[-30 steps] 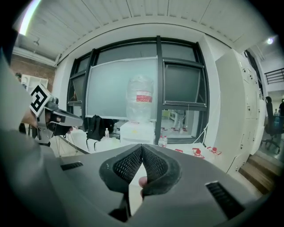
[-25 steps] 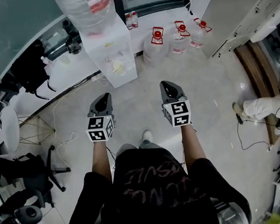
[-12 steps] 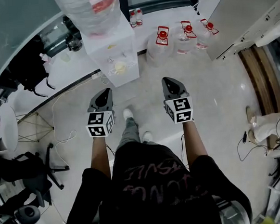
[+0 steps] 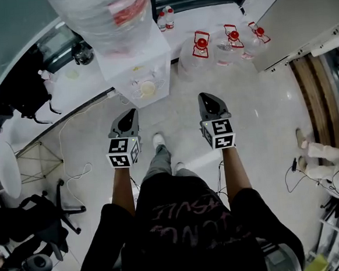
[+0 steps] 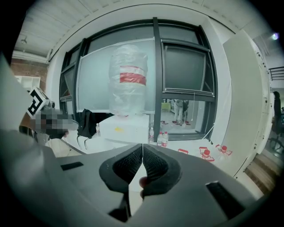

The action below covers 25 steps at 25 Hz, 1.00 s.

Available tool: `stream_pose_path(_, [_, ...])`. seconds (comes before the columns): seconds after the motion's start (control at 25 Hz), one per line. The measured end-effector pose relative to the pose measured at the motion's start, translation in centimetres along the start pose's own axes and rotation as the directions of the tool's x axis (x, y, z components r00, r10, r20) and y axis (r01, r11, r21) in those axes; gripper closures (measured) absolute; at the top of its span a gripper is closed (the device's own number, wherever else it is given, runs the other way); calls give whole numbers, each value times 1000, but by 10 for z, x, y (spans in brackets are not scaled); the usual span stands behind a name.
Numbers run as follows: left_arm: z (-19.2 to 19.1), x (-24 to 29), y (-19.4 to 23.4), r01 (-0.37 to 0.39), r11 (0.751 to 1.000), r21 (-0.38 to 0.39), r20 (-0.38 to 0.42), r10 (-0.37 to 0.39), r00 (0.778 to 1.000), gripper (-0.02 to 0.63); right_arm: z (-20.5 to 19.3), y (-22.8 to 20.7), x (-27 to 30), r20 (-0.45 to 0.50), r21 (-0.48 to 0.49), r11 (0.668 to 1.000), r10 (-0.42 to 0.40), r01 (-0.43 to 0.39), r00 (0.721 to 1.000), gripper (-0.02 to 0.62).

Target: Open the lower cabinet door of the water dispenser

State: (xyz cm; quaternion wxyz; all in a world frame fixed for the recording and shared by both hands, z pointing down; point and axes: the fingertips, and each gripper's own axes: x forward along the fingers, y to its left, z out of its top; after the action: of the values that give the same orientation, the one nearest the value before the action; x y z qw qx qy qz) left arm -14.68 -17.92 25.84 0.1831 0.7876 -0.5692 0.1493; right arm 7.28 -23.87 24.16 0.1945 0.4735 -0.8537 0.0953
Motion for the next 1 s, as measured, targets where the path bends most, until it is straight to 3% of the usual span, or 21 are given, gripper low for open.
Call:
stream_pose_path(0.24, [-23,43,34,31,1000,-1,-34,-31,999,594,-15,-4,60,-9,-2,1000,-15,15,1000,580])
stream_pose_path(0.52, [-62,70,51,17,999,-48,-76,-21,997,594,-41,-11,98,-30,19,1000,-6,7,1000,580])
stream_pose_path(1.0, [-123,126,63,-56,996,-73,-40,53,998,594,-121,-22,150,-38,5,997,71,-71,997,580])
